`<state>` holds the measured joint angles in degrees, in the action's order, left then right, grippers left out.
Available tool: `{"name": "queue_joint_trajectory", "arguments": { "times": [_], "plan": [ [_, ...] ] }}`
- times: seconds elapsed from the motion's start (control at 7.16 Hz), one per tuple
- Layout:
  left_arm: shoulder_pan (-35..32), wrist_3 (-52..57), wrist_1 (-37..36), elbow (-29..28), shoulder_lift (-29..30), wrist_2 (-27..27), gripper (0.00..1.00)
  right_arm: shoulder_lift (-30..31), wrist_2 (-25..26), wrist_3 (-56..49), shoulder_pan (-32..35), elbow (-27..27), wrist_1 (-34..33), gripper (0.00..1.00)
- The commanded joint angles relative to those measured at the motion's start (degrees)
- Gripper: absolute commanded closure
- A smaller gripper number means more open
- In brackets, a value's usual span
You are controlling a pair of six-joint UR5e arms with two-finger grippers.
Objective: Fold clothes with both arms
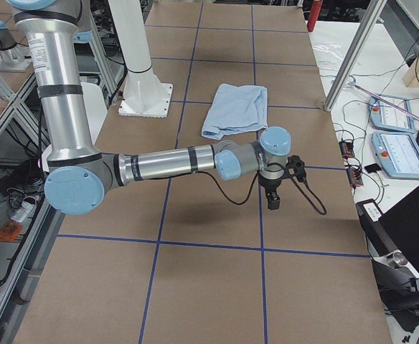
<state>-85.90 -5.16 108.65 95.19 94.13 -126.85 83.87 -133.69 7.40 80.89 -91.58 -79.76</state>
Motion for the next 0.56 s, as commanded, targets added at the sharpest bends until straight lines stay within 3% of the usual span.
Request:
{"name": "queue_joint_trajectory", "arguments": {
  "times": [0.0,0.14,0.42],
  "plan": [
    [-1.3,0.1,1.0,-0.1,-2.8,-1.9,0.0,4.2,2.4,-1.3,1.2,0.6,1.4,0.0],
    [-1.1,0.4,1.2,-2.0,-4.8,-1.7,0.0,3.8,9.5,-1.4,1.2,0.4,1.3,0.0],
    [-1.5,0.6,-0.4,-3.3,-5.2,-1.7,0.0,4.1,9.9,-0.4,1.4,-3.1,-4.5,0.0]
  ]
}}
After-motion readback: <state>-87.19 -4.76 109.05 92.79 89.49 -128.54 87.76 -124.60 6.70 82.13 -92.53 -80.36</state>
